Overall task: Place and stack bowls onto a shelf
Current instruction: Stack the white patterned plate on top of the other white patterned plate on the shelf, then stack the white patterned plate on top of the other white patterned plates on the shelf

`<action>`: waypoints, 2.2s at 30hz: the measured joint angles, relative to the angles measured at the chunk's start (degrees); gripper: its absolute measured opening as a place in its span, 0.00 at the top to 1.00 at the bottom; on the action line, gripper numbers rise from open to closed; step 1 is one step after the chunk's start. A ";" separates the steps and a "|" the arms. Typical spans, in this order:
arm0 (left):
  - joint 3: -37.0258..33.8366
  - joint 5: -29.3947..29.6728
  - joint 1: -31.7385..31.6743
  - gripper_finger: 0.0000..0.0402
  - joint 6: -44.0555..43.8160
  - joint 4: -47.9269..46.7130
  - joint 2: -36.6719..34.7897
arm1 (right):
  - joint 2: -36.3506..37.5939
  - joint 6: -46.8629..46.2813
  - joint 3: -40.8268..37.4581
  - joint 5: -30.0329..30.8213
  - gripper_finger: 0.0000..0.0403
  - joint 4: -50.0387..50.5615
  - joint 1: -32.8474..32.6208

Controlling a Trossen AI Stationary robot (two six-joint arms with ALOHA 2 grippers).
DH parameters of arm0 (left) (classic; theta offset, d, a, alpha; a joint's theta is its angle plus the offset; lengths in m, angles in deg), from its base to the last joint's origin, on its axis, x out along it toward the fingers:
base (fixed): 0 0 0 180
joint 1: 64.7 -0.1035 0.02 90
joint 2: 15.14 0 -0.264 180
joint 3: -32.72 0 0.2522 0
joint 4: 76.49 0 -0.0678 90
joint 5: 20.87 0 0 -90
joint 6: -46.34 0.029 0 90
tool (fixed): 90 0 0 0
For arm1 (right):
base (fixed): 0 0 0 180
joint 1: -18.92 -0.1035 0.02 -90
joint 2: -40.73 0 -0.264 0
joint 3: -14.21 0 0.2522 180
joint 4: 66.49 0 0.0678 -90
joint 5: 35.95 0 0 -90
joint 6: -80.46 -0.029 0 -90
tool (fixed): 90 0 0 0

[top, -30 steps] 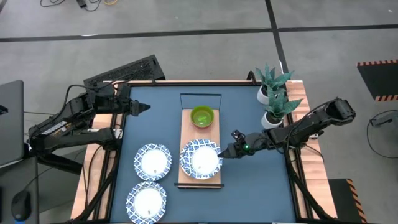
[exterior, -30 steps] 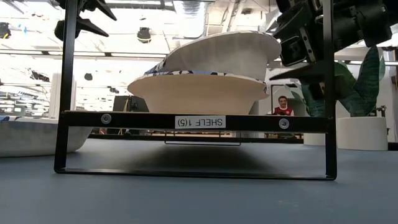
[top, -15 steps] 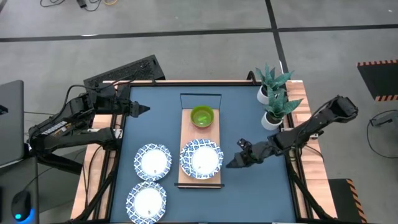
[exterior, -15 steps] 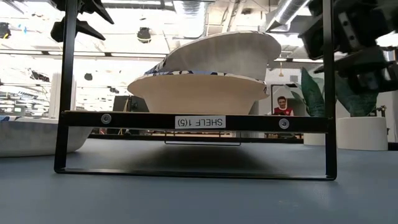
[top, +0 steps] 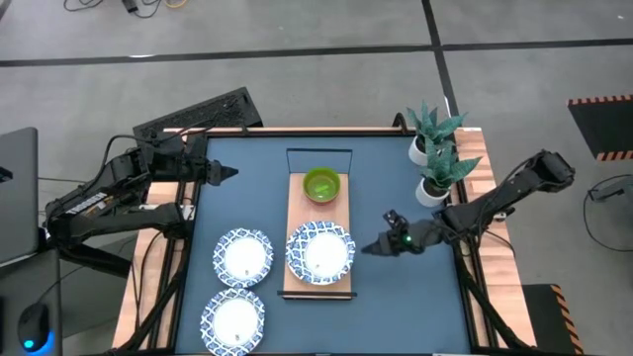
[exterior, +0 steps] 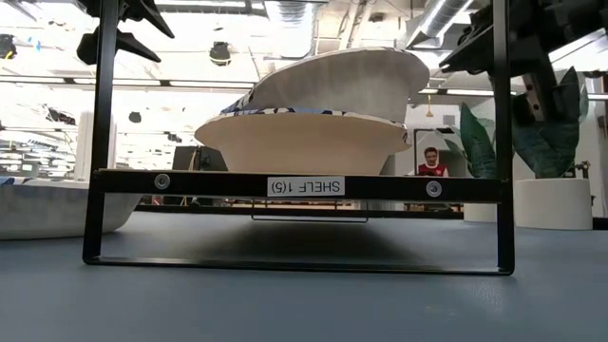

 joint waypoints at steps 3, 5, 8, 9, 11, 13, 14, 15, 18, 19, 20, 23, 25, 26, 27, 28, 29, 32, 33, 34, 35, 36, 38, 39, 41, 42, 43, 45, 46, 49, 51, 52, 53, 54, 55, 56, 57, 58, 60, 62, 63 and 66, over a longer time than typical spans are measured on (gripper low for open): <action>0.00 0.07 0.01 0.51 0.02 -0.08 0.00 | 0.00 0.05 -0.01 -0.28 0.92 0.00 0.69; 0.00 0.49 0.01 0.51 0.02 -0.14 0.00 | 0.00 0.20 -0.01 -0.87 0.92 0.00 0.89; 0.00 1.17 -0.01 0.51 0.02 -0.17 0.00 | -0.83 0.69 0.00 -1.45 0.96 -0.39 1.10; 0.00 1.43 -0.01 0.51 0.02 -0.15 0.01 | -1.32 0.68 0.00 -1.54 0.96 -0.41 1.28; 0.00 1.63 -0.01 0.51 0.04 -0.19 0.00 | -2.21 0.66 -0.09 -2.04 0.96 -0.46 1.40; 0.00 1.79 -0.01 0.51 0.02 -0.17 0.00 | -3.81 0.68 0.01 -2.98 0.95 -3.08 1.51; 0.00 1.83 -0.01 0.51 0.02 -0.18 0.02 | -4.74 0.67 0.04 -3.51 0.94 -3.89 1.73; 0.00 1.89 -0.01 0.51 0.04 -0.19 0.01 | -5.74 0.68 -0.03 -3.71 0.94 -4.65 1.81; 0.00 1.95 -0.01 0.51 0.02 -0.19 0.02 | -8.78 0.70 0.30 -4.61 0.94 -8.29 1.91; 0.00 1.97 -0.01 0.51 -0.02 -0.19 0.02 | -9.43 0.68 0.39 -4.70 0.95 -8.61 2.06; 0.00 1.97 -0.01 0.51 -0.01 -0.15 0.00 | -10.18 0.68 0.77 -4.75 0.95 -8.66 2.11; 0.00 1.97 -0.01 0.51 -0.04 -0.18 0.00 | -11.24 0.51 1.18 -4.77 0.95 -8.44 1.86; 0.00 1.97 -0.01 0.51 -0.04 -0.15 0.01 | -11.00 -0.16 1.18 -4.78 0.93 -8.29 1.26; 0.01 1.97 -0.01 0.51 -0.04 -0.19 0.02 | -10.61 -0.26 1.18 -4.79 0.93 -7.82 0.92; 0.00 1.97 -0.01 0.51 -0.04 -0.19 0.00 | -10.04 -0.22 1.18 -4.77 0.92 -7.65 0.52; 0.00 1.97 -0.01 0.51 -0.06 -0.25 0.00 | -9.44 0.50 1.18 -4.58 0.93 -8.47 0.10; 0.00 1.97 -0.01 0.51 -0.07 -0.42 0.02 | -8.78 1.97 1.18 -3.97 0.93 -9.63 -0.35; 0.00 1.97 -0.01 0.51 -0.02 -1.08 0.02 | -7.41 9.00 2.76 -3.14 0.95 -10.07 -0.96; 0.00 1.97 -0.01 0.51 -0.02 -1.13 0.02 | -7.41 10.81 3.52 -3.18 0.96 -9.51 -0.75; 0.00 1.97 -0.01 0.51 -0.02 -1.11 0.02 | -7.42 12.16 4.12 -3.21 0.96 -8.34 -0.43; 0.00 1.97 -0.01 0.51 -0.02 -1.11 0.02 | -7.81 12.95 4.70 -3.20 0.96 -7.31 0.00; 0.00 1.95 -0.01 0.51 -0.02 -1.11 0.02 | -8.51 13.51 5.37 -3.20 0.95 -6.80 0.51; 0.00 1.68 -0.01 0.51 -0.07 -1.13 0.02 | -9.69 13.73 5.73 -3.35 0.94 -5.20 1.39; 0.00 1.36 -0.01 0.51 -0.07 -1.11 0.10 | -10.44 13.73 5.73 -3.96 0.93 -4.58 1.62; 0.00 0.47 -0.01 0.51 -0.09 -1.11 0.20 | -12.38 13.50 5.86 -5.84 0.93 -4.66 2.13; 0.00 0.28 -0.01 0.51 -0.11 -1.11 0.48 | -13.24 13.37 5.84 -6.58 0.93 -4.42 2.27; 0.00 0.28 0.01 0.51 -0.11 -1.11 0.64 | -14.10 13.25 5.84 -7.44 0.94 -4.68 2.41; 0.00 0.27 -0.01 0.51 -0.13 -1.14 0.87 | -15.41 12.32 5.84 -8.21 0.95 -5.77 2.49; 0.00 0.26 -0.01 0.51 -0.13 -1.14 1.11 | -15.71 12.06 5.84 -8.65 0.95 -5.80 2.50; 0.00 -0.68 -0.01 0.51 -0.19 -1.15 1.91 | -15.29 11.74 5.84 -8.95 0.95 -6.54 2.06; 0.00 -1.64 -0.01 0.51 -0.18 -1.20 2.58 | -14.29 11.76 5.84 -8.97 0.93 -6.54 1.68; 0.00 -1.86 -0.01 0.51 -0.17 -1.18 2.92 | -13.71 11.90 5.84 -8.95 0.92 -6.45 1.53; 0.00 -2.08 0.00 0.51 -0.17 -1.18 3.16 | -13.11 12.28 5.84 -8.84 0.92 -6.45 1.52; 0.00 -2.30 0.01 0.51 -0.18 -1.18 3.39 | -12.52 12.62 5.84 -8.48 0.92 -6.46 1.56; 0.00 -3.13 0.00 0.51 -0.08 -1.19 3.57 | -11.99 13.25 5.84 -7.94 0.92 -6.56 1.59; 0.00 -4.54 0.00 0.51 0.38 -1.35 3.71 | -11.46 13.79 5.84 -7.66 0.92 -6.56 1.63; 0.00 -6.49 0.14 0.51 1.27 -1.89 3.76 | -10.97 14.11 5.84 -7.57 0.93 -6.38 1.67; 0.00 -8.15 0.46 0.51 2.22 -3.20 3.78 | -10.59 14.54 5.84 -7.52 0.93 -6.37 1.66; 0.00 -8.91 1.48 0.51 3.68 -8.11 3.76 | -10.03 15.50 5.84 -7.51 0.94 -6.34 1.83; -0.02 -6.45 2.83 0.51 4.91 -13.60 3.84 | -9.99 15.67 5.84 -7.46 0.93 -6.20 2.10; -0.35 -4.71 3.56 0.51 5.73 -15.80 4.06 | -9.99 15.69 5.84 -7.36 0.92 -5.86 2.19; -2.83 -0.90 5.72 0.51 7.84 -20.25 4.11 | -10.12 15.67 5.84 -7.22 0.90 -5.13 2.21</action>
